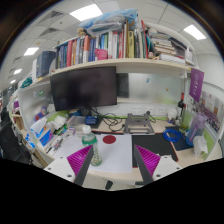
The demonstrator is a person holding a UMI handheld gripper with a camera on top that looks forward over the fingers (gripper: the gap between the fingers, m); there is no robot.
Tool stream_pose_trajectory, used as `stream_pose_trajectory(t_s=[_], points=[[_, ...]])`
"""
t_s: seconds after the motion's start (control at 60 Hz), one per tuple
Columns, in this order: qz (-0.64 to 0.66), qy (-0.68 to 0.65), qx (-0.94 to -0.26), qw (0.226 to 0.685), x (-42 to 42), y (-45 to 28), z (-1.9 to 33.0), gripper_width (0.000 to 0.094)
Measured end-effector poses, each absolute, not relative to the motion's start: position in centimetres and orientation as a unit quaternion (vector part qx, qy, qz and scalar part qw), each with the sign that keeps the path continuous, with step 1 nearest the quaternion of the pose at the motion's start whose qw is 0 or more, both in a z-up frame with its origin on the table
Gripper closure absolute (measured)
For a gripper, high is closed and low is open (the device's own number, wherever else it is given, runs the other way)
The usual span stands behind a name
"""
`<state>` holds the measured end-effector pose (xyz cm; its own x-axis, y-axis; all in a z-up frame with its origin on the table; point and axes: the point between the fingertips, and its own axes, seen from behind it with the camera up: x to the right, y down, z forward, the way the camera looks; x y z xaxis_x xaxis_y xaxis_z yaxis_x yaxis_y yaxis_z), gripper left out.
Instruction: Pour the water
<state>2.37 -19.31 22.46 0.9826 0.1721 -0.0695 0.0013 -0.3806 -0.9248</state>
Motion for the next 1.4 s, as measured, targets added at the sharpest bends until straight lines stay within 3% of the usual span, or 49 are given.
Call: stream_pose_trajectory(t_s=[0.217,0.367,0.517,0.683,0.733,0.883,1.083,1.4], points=[[0.093,-0.102,-0.82,0.555,-5.5,-16.2,15.7,0.0091],[0.072,-0.099,-0.811,0.572,-8.9,-12.1,13.0,0.0081],[0.056,-0.06,-0.812,0.578,-9.8,-7.9,10.9,0.0203],[0.032,-0.019,-0.799,0.6,-9.2,-4.7,10.2,0.0318],[0.018,-0.011,-0.798,0.602,-8.8,-4.2,9.8,0.04],[-0.006,-0.011,-0.788,0.616,-8.5,-3.2,10.1,0.0466],[-0.031,-0.023,-0.795,0.605,-9.1,-2.4,10.1,0.0639],[-0.131,-0.187,-0.794,0.563,-11.5,3.0,12.9,0.064]])
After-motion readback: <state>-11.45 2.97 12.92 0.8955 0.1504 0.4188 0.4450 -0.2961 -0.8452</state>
